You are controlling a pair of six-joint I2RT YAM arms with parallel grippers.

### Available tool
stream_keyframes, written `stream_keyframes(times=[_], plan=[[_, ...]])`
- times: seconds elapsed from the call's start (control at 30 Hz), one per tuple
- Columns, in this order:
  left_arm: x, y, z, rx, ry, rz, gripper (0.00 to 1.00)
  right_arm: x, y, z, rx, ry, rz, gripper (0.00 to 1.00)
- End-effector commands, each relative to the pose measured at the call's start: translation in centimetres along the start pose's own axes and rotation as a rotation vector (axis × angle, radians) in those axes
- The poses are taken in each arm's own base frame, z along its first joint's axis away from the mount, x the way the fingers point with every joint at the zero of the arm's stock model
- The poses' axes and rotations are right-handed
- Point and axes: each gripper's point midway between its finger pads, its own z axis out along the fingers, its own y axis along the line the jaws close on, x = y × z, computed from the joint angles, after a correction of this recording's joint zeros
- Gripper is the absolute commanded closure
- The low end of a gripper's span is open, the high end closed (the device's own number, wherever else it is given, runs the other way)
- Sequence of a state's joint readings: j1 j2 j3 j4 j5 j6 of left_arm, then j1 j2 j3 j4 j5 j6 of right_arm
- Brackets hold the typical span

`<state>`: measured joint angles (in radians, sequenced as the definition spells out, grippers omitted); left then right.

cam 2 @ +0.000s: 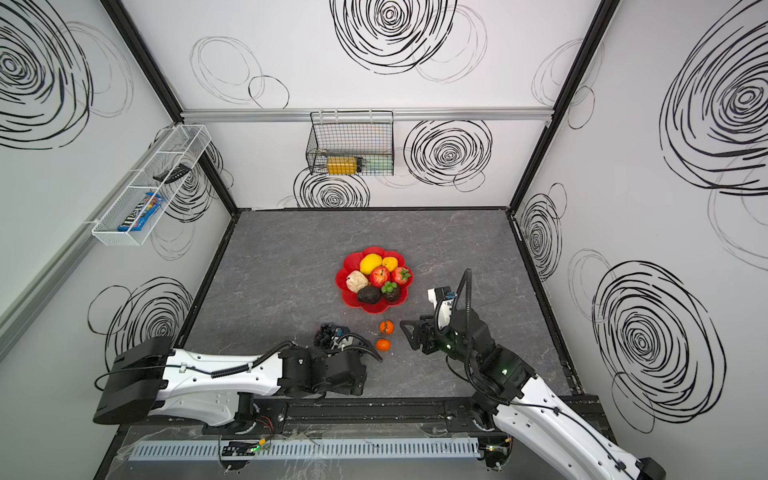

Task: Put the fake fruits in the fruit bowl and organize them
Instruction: 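Draw the right gripper back while the left moves over the green lime, then lower the left gripper onto the green lime and close it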

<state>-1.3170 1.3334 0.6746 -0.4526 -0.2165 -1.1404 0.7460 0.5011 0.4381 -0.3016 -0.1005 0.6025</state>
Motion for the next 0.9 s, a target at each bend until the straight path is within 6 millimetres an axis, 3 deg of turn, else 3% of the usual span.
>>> stream_keyframes(times=[0.0,0.3,0.63,0.87], plan=[[0.6,0.5,1.0,-0.012,0.029,0.01,0.0,0.0,0.4,0.0,-0.024,-0.01,0.001,0.22],[0.9,1.2,1.8,-0.06,0.038,0.032,0.11,0.5,0.4,0.4,-0.035,0.004,0.0,0.22],[0.9,2.3,1.3,-0.141,-0.004,0.072,0.21,0.8,0.6,0.8,-0.05,0.017,0.001,0.22],[0.4,1.8,1.4,-0.15,-0.03,0.083,0.19,1.0,0.6,0.9,-0.05,0.027,-0.001,0.22]])
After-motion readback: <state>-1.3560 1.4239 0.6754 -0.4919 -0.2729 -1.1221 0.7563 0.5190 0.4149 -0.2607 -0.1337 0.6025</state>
